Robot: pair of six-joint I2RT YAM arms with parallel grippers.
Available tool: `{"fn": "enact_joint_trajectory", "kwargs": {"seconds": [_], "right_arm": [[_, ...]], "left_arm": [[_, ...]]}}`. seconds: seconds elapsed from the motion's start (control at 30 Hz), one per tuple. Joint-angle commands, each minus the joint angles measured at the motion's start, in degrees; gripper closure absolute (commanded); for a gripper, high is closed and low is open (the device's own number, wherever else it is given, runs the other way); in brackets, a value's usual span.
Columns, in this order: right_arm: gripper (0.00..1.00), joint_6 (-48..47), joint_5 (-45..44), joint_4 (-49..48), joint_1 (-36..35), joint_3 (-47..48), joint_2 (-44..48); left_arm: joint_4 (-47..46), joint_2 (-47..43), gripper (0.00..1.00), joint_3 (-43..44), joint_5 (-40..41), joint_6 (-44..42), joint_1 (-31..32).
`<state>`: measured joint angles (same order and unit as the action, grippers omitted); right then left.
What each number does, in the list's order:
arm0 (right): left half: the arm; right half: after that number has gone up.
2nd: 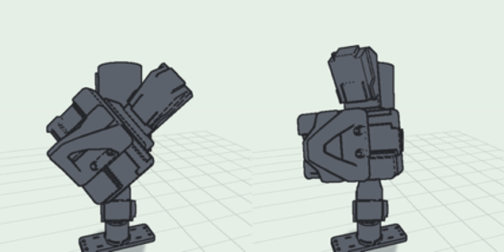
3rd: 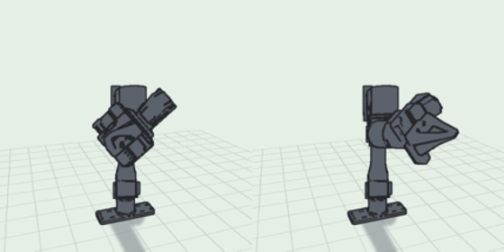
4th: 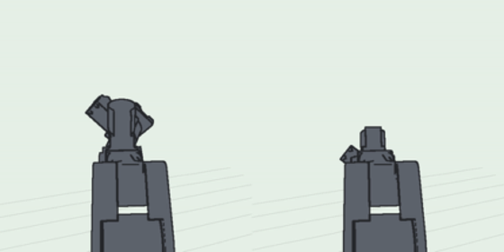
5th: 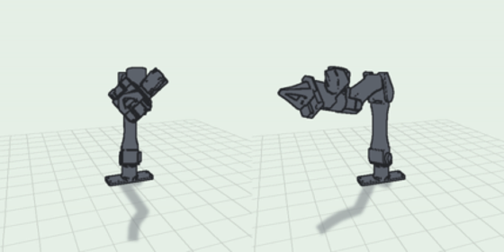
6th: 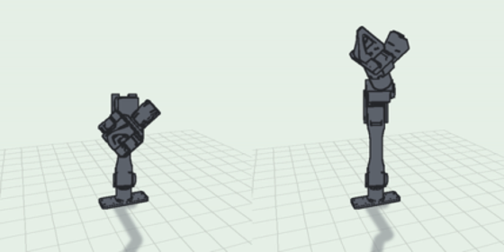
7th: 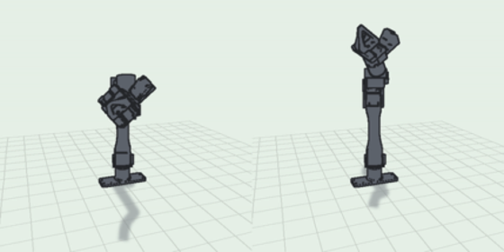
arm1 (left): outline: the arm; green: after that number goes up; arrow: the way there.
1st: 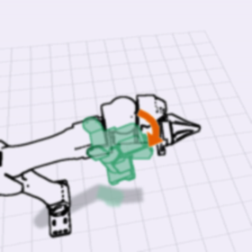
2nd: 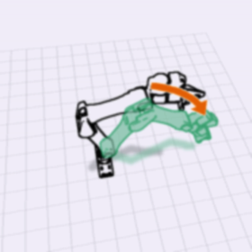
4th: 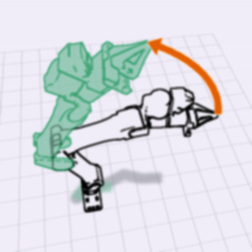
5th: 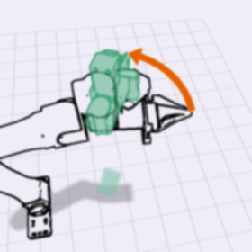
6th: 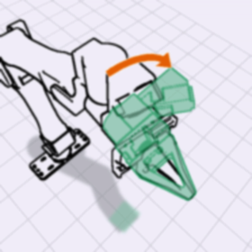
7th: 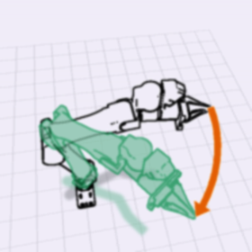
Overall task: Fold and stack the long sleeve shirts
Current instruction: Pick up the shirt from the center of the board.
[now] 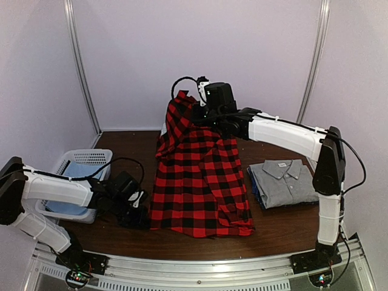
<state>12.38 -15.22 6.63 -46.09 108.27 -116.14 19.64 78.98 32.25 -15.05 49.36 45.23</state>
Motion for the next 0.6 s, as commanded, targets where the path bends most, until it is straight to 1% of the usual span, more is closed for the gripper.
{"fn": "enact_joint_trajectory", "kwargs": {"seconds": [0.0, 0.2, 0.3, 0.47, 0.57], "right_arm": [[1.00, -0.4, -0.7, -2.0, 0.5, -0.5, 3.4], [1.00, -0.6, -0.6, -1.9, 0.7, -0.5, 3.6], [1.00, -0.7, -0.8, -2.0, 1.0, -0.8, 4.0], [1.00, -0.4, -0.6, -2.3, 2.2, -1.6, 5.2], [1.00, -0.2, -0.5, -2.9, 3.0, -3.2, 6.3]], "left_arm": [[-1.2, -0.1, 1.00, 0.3, -1.1, 1.1, 0.4], [8.9, -2.5, 1.00, 2.0, 8.6, 0.0, 0.3], [13.1, -4.9, 1.00, 1.8, 11.7, -0.4, 0.1], [16.8, -8.1, 1.00, 3.7, 13.2, -0.8, -0.3], [17.0, -7.4, 1.00, 6.0, 10.1, -3.3, -0.3]]}}
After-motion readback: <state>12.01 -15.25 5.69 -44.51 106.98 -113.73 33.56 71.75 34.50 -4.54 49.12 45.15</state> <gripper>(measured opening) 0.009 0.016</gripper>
